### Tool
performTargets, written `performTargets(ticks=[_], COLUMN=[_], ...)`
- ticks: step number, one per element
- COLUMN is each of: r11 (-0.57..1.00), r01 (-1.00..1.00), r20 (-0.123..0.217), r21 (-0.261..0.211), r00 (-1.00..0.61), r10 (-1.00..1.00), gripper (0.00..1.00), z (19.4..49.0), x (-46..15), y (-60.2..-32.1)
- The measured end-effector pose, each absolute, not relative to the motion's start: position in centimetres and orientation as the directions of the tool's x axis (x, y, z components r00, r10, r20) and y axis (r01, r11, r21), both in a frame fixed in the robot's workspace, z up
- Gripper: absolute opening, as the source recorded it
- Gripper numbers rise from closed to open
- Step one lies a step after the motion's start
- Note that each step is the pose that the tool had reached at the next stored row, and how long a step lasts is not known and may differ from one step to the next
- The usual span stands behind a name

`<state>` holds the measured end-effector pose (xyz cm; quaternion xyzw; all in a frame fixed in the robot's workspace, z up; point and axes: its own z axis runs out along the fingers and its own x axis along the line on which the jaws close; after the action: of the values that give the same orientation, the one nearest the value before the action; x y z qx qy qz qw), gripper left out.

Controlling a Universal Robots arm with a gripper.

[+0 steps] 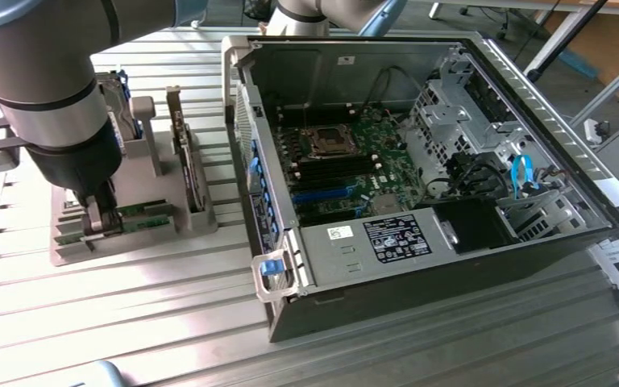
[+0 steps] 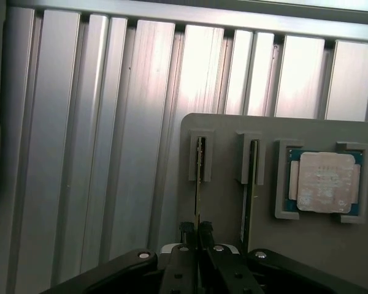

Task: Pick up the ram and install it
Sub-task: 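Pick up the ram and move it above insertion slot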

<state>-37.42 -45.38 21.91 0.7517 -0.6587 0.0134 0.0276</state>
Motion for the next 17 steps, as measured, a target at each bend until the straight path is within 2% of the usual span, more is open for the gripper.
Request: performTargets(ticks=[17], r11=[-0.131], r01=[-0.991], r20=[0.057], r21=[0.024], r00=[0.132], r10=[-0.990], gripper=[0.13], z=[22.23], x=[-37.42], y=[-45.38])
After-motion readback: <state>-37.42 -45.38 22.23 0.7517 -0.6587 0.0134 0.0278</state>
